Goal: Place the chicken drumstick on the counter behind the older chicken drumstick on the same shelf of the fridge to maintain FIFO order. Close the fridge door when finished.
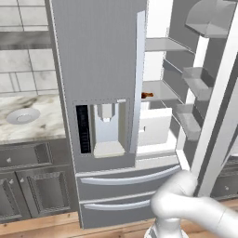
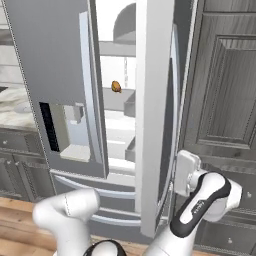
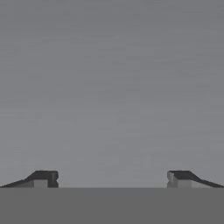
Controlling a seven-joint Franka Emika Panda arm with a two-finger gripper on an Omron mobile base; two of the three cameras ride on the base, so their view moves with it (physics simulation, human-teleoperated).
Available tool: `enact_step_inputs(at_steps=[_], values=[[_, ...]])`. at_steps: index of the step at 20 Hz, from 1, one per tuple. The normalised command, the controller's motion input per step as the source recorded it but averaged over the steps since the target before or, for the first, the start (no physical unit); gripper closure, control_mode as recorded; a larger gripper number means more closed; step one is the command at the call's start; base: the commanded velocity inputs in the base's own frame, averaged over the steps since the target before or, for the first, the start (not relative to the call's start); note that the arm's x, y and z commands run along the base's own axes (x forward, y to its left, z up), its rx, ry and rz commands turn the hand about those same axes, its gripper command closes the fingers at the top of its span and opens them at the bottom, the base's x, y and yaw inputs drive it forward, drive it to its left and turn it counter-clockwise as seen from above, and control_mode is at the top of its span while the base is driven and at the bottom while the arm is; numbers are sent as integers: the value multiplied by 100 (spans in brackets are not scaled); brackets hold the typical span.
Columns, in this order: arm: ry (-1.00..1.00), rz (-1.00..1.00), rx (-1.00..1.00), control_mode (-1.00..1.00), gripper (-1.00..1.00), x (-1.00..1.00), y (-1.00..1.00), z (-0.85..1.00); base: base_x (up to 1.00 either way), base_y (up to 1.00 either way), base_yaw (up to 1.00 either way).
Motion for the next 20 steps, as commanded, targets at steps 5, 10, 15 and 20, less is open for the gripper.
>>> enact_step_inputs(at_steps=[5, 10, 15, 20], values=[[0, 0, -6, -100, -100, 0, 100, 12, 0, 0, 0], [0, -6, -5, -100, -100, 3, 100, 19, 0, 0, 0], [3, -11, -6, -100, -100, 33, 83, 41, 0, 0, 0], [3, -19, -12, -100, -100, 53, 66, 48, 0, 0, 0]])
